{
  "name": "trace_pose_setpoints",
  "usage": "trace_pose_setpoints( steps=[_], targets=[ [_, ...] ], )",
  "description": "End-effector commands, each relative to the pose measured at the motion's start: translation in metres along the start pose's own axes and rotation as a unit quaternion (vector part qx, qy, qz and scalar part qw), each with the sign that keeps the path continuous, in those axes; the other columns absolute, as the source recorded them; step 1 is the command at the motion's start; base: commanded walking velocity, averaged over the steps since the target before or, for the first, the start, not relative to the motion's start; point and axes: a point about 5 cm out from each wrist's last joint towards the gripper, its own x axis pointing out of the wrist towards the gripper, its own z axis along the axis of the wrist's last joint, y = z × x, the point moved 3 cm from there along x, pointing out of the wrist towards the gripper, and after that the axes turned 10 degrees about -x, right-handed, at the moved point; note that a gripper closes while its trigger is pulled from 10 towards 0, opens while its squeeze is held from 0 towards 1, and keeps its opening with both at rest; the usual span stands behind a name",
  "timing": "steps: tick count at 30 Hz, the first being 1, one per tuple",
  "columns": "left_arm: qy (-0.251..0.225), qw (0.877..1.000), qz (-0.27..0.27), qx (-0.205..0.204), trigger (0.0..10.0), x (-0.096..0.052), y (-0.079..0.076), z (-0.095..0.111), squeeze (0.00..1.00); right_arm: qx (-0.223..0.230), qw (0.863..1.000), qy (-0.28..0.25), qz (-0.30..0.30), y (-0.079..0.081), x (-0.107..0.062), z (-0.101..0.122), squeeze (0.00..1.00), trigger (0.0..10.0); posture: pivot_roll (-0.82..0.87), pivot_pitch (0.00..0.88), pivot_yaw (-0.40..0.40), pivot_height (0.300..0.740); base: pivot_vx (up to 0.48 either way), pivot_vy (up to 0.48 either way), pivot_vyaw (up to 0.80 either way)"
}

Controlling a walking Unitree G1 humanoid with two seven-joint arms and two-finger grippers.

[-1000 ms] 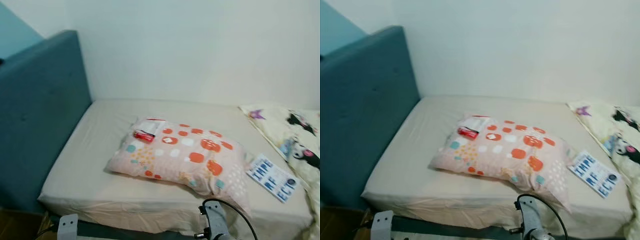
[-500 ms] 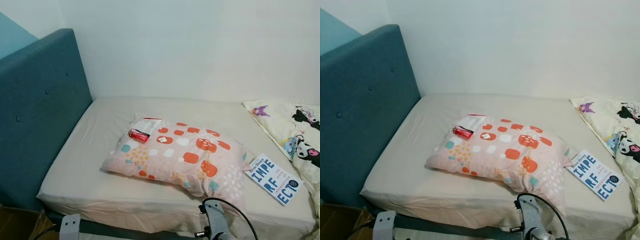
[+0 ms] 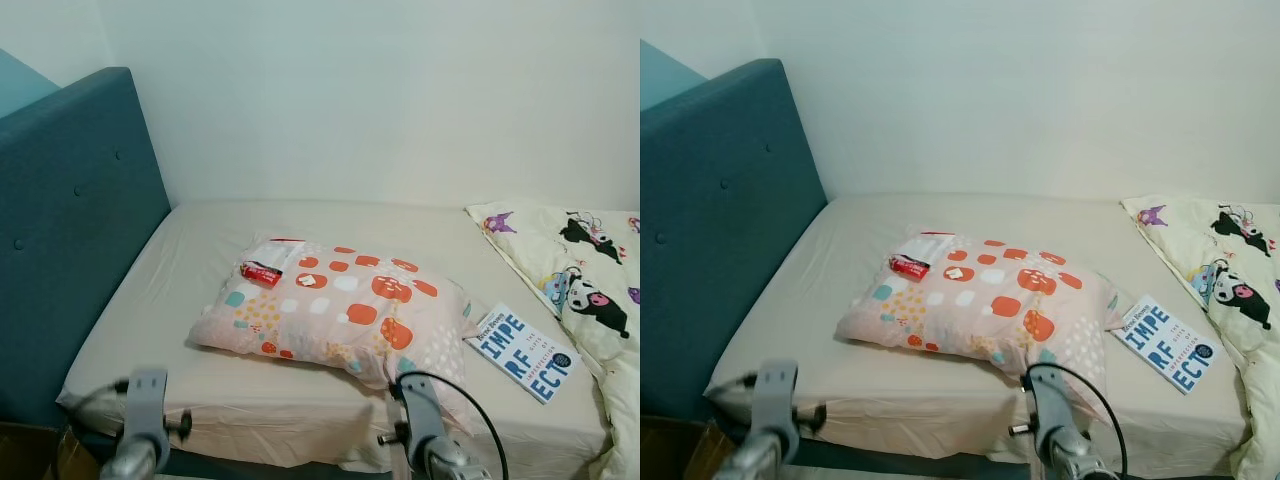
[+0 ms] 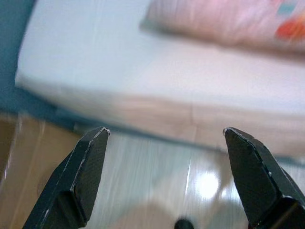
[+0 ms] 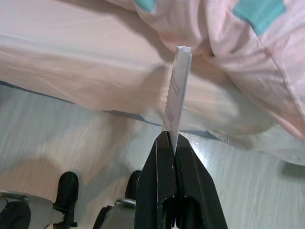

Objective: Clean up the room

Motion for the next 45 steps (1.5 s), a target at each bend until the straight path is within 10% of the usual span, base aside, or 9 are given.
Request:
trace_pose_setpoints(
  steps=[1,6,24,45],
  targets=[
    [-0.015,1.0,-0.026,0.005,10.0,0.002,-0.006,0.009,0.0,-0.011,1.0,-0.023,0.009,0.004,0.002,0.013,0.0,10.0,-0.01,0.0,-0.028,0.74,0.0,0.0,0.0],
    [-0.074,0.995,-0.072,-0.009,10.0,0.008,-0.026,0.039,0.0,-0.039,0.996,-0.066,0.038,0.016,0.004,0.038,0.0,10.0,-0.01,0.0,-0.034,0.74,0.415,0.0,0.0],
    [-0.104,0.988,-0.106,-0.044,10.0,0.008,-0.045,0.051,0.0,-0.113,0.988,-0.077,0.073,0.033,0.004,0.038,0.0,10.0,-0.02,0.0,-0.034,0.74,0.436,0.0,0.0],
    [-0.13,0.973,-0.179,-0.065,10.0,0.009,-0.067,0.076,0.0,0.033,0.968,-0.223,0.113,0.02,-0.004,0.106,0.0,10.0,-0.03,0.003,-0.016,0.74,0.0,0.0,-0.34]
  ],
)
